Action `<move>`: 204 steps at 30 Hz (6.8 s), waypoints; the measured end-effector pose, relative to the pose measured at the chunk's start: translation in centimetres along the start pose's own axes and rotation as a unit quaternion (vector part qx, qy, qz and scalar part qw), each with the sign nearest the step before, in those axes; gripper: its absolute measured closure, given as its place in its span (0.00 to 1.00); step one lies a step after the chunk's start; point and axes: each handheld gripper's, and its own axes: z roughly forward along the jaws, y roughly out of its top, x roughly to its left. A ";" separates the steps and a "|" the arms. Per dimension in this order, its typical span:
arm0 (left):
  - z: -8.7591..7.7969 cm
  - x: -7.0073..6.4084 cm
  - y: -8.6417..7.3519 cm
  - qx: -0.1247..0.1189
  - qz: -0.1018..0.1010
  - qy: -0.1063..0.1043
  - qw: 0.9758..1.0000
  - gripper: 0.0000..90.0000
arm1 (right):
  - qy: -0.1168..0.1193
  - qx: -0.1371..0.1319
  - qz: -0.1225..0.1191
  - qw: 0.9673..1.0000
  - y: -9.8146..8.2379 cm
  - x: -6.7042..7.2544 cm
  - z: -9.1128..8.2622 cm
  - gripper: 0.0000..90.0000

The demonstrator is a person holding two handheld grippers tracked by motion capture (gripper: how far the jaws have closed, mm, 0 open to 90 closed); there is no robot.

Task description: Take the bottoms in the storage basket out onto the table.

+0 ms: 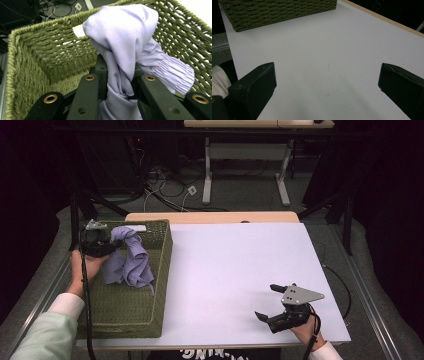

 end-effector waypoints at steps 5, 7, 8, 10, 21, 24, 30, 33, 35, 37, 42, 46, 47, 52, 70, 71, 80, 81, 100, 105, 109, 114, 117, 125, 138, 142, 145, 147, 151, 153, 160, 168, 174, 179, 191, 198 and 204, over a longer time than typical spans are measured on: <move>-0.7 0.0 0.2 -0.006 0.014 -0.004 1.000 0.86 | 0.000 0.000 0.001 1.000 0.0 0.0 0.0 0.01; -0.9 -0.1 0.3 -0.009 0.015 -0.002 1.000 0.86 | -0.001 0.000 0.000 1.000 0.0 0.0 0.0 0.01; -1.0 -0.1 0.3 -0.010 0.014 -0.001 1.000 0.86 | -0.001 0.000 0.000 1.000 0.0 0.0 0.0 0.01; -1.3 -0.1 0.3 -0.016 0.013 0.000 1.000 0.86 | -0.001 0.000 -0.001 1.000 0.0 0.0 0.0 0.01; -2.4 0.0 0.6 -0.023 0.034 -0.005 0.999 0.86 | -0.001 0.000 -0.001 1.000 0.0 0.0 0.0 0.01; -2.8 -0.1 0.8 -0.025 0.038 -0.007 0.999 0.86 | -0.002 0.000 -0.002 1.000 0.0 0.0 0.0 0.01; -3.6 -0.3 1.1 -0.031 0.051 -0.007 0.998 0.86 | -0.003 0.001 -0.003 1.000 0.0 0.0 -0.1 0.02; -3.9 -0.4 1.2 -0.034 0.056 -0.006 0.998 0.86 | -0.003 0.000 -0.002 1.000 0.0 0.0 0.0 0.02; -4.1 -0.5 1.2 -0.036 0.058 -0.005 0.998 0.86 | -0.002 0.000 -0.002 1.000 0.0 0.0 0.0 0.02; -4.3 -0.5 1.3 -0.038 0.061 -0.004 0.997 0.86 | -0.003 0.000 -0.003 1.000 0.0 0.0 -0.1 0.02; -4.7 -0.5 1.4 -0.044 0.067 -0.004 0.997 0.86 | -0.003 0.000 -0.002 1.000 0.0 0.0 0.0 0.02; -5.0 -0.6 1.5 -0.049 0.072 -0.004 0.996 0.86 | -0.003 0.000 -0.002 1.000 0.0 0.0 0.0 0.02; -5.1 -0.6 1.5 -0.050 0.074 -0.004 0.996 0.85 | -0.003 0.000 -0.002 1.000 0.0 -0.1 0.0 0.02; -5.4 -1.0 1.6 -0.057 0.082 -0.010 0.995 0.86 | -0.003 0.000 -0.001 1.000 0.0 -0.1 0.0 0.02; -6.5 -2.8 2.9 -0.072 0.117 -0.027 0.990 0.85 | -0.003 0.000 0.001 1.000 0.0 -0.1 -0.1 0.02; -6.6 -2.9 3.0 -0.072 0.119 -0.029 0.990 0.85 | -0.003 -0.001 0.000 1.000 0.0 0.0 -0.1 0.02; -7.0 -3.3 3.4 -0.081 0.125 -0.034 0.988 0.85 | -0.004 -0.001 0.000 1.000 0.0 0.0 0.0 0.02; -7.0 -3.4 3.5 -0.083 0.125 -0.035 0.988 0.85 | -0.004 -0.001 0.000 1.000 0.0 0.0 0.0 0.02; -7.6 -5.0 4.7 -0.094 0.151 -0.043 0.983 0.85 | -0.005 -0.001 0.000 1.000 0.0 -0.1 -0.1 0.02; -7.7 -5.2 5.0 -0.086 0.161 -0.052 0.982 0.85 | -0.005 -0.001 0.000 1.000 0.0 -0.1 -0.1 0.02; -7.8 -5.4 5.2 -0.091 0.163 -0.057 0.981 0.85 | -0.004 0.000 -0.002 1.000 0.0 -0.1 0.0 0.02; -8.0 -5.6 5.4 -0.098 0.163 -0.062 0.980 0.85 | -0.004 0.000 -0.002 1.000 0.0 -0.1 0.0 0.02; -8.1 -5.8 5.6 -0.104 0.164 -0.066 0.979 0.86 | -0.004 0.001 -0.001 1.000 0.0 -0.1 0.0 0.02; -8.5 -6.2 6.3 -0.109 0.171 -0.073 0.977 0.86 | -0.001 0.001 0.001 1.000 -0.1 -0.1 0.1 0.02; -8.7 -7.3 7.3 -0.118 0.174 -0.088 0.974 0.85 | -0.002 0.000 0.002 1.000 -0.1 -0.1 0.0 0.02; -8.6 -7.8 7.5 -0.119 0.180 -0.090 0.972 0.85 | -0.001 -0.001 0.002 1.000 -0.1 -0.1 0.0 0.02; -8.5 -8.1 7.7 -0.122 0.182 -0.095 0.971 0.86 | -0.003 -0.001 0.003 1.000 -0.1 -0.1 0.0 0.02; -8.4 -8.3 7.7 -0.123 0.185 -0.097 0.970 0.86 | -0.002 -0.001 0.003 1.000 -0.1 -0.1 0.0 0.01; -8.4 -8.7 7.9 -0.127 0.189 -0.101 0.969 0.86 | -0.002 -0.001 0.004 1.000 -0.1 -0.2 0.0 0.01; -8.3 -8.9 8.0 -0.130 0.189 -0.104 0.968 0.86 | -0.003 -0.001 0.004 1.000 -0.1 -0.2 0.0 0.01; -8.3 -9.6 8.3 -0.135 0.193 -0.114 0.965 0.86 | -0.003 -0.001 0.005 1.000 -0.1 -0.2 0.0 0.01; -8.1 -10.1 8.7 -0.144 0.189 -0.128 0.963 0.86 | -0.003 -0.001 0.005 1.000 -0.1 -0.2 0.0 0.01; -7.6 -10.9 9.0 -0.140 0.196 -0.137 0.961 0.86 | -0.003 -0.001 0.005 1.000 -0.1 -0.2 0.0 0.01; -7.2 -11.6 9.3 -0.137 0.204 -0.142 0.959 0.86 | -0.003 -0.001 0.005 1.000 -0.1 -0.2 -0.1 0.01; -6.4 -13.1 9.8 -0.132 0.213 -0.156 0.955 0.85 | -0.004 -0.001 0.005 1.000 -0.1 -0.3 0.0 0.01; -6.1 -13.7 10.0 -0.135 0.212 -0.166 0.954 0.85 | -0.004 -0.002 0.004 1.000 -0.1 -0.2 0.0 0.01; -5.9 -14.2 10.2 -0.140 0.212 -0.174 0.952 0.85 | -0.004 0.000 0.004 1.000 -0.1 -0.2 0.0 0.01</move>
